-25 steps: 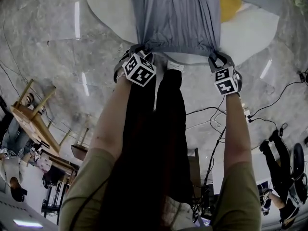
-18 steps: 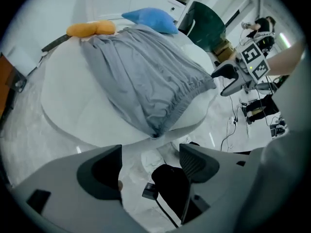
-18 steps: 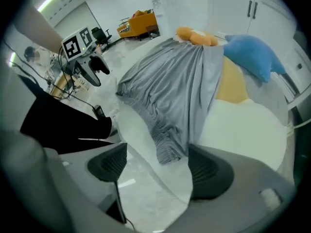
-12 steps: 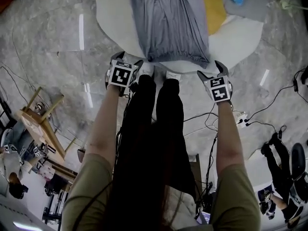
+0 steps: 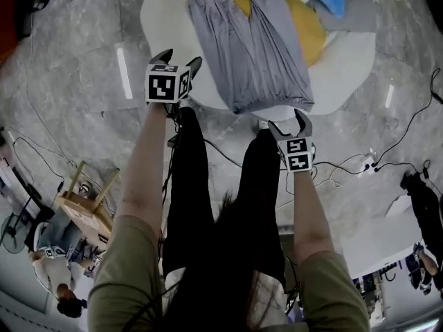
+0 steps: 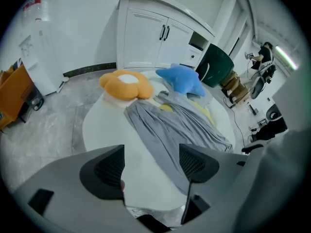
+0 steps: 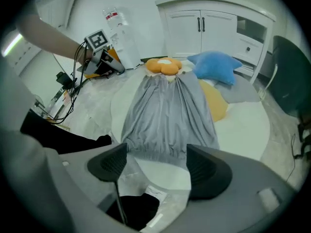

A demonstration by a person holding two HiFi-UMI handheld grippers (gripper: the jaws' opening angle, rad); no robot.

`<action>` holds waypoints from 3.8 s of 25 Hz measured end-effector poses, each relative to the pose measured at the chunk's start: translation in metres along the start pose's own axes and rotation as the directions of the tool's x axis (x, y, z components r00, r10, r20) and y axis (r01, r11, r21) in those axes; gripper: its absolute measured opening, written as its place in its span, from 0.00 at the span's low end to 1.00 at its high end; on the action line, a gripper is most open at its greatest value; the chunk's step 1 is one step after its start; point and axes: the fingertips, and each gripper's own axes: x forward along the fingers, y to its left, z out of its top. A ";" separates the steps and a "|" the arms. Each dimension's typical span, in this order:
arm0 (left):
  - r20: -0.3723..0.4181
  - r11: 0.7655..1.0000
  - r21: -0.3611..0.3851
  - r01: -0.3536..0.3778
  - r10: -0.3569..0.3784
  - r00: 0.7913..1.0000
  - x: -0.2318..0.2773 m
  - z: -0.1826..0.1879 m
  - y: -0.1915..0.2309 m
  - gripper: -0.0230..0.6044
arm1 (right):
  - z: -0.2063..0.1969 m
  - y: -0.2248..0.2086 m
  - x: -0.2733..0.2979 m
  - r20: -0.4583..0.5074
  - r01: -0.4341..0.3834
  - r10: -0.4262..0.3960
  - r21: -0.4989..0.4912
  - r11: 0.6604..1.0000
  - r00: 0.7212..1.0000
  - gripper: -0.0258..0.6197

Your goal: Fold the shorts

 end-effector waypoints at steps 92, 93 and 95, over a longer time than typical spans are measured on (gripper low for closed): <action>0.092 0.884 0.450 0.125 -0.185 0.978 0.165 0.271 -0.193 0.06 | -0.072 -0.068 0.035 0.085 -0.080 0.045 0.465 0.881 0.995 0.07; 0.095 0.881 0.456 0.127 -0.190 0.977 0.167 0.270 -0.197 0.06 | -0.073 -0.071 0.036 0.082 -0.071 0.037 0.462 0.884 0.996 0.07; 0.099 0.874 0.468 0.132 -0.200 0.975 0.169 0.268 -0.199 0.06 | -0.072 -0.074 0.038 0.075 -0.054 0.023 0.449 0.892 0.997 0.07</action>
